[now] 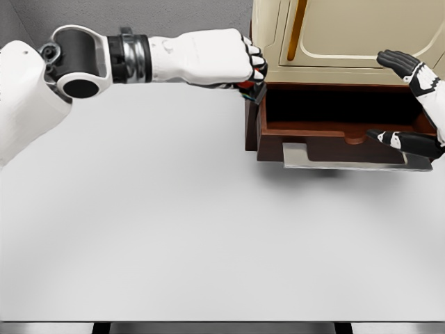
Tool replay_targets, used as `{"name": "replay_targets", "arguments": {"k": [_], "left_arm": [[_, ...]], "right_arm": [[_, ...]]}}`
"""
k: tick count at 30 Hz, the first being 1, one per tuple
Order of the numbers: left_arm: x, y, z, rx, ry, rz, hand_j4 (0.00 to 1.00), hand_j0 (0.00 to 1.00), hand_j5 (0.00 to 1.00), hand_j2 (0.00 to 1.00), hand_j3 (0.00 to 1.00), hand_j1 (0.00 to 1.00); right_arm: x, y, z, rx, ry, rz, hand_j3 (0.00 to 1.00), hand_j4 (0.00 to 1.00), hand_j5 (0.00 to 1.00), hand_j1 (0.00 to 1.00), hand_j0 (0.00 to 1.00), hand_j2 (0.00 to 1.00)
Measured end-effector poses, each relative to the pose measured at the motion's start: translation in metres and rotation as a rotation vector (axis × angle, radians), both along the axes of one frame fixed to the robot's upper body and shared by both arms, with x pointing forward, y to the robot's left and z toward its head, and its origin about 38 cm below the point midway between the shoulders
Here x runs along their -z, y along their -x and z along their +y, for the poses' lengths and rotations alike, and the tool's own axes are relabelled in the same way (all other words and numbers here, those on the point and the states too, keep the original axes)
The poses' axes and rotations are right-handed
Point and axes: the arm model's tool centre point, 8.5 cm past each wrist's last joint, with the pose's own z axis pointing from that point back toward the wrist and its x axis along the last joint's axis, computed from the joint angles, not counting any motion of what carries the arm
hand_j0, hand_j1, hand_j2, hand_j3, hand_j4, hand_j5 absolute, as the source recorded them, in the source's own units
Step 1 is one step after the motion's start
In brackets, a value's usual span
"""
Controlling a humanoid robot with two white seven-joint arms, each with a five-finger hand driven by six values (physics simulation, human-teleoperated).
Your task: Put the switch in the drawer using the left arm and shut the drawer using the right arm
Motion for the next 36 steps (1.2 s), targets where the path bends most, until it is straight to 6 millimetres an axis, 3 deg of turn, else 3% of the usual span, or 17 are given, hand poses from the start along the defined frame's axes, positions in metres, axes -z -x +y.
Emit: {"name": "replay_targets", "arguments": {"k": [16, 24, 36], "left_arm": [[-0.032, 0.011, -0.009, 0.050, 0.021, -0.054, 0.43, 0.43, 0.43, 0.43, 0.43, 0.43], [-0.038, 0.019, -0.017, 0.085, 0.038, -0.057, 0.44, 0.44, 0.44, 0.44, 0.44, 0.44], [-0.045, 0.025, -0.043, 0.135, 0.049, -0.064, 0.44, 0.44, 0.44, 0.44, 0.44, 0.44]], "right_arm": [[0.000, 0.000, 0.000, 0.000, 0.000, 0.000, 1.00, 1.00, 1.00, 1.00, 1.00, 1.00], [0.000, 0.000, 0.000, 0.000, 0.000, 0.000, 1.00, 1.00, 1.00, 1.00, 1.00, 1.00], [0.000, 0.003, -0.007, 0.021, -0.002, 0.001, 1.00, 1.00, 1.00, 1.00, 1.00, 1.00]]}}
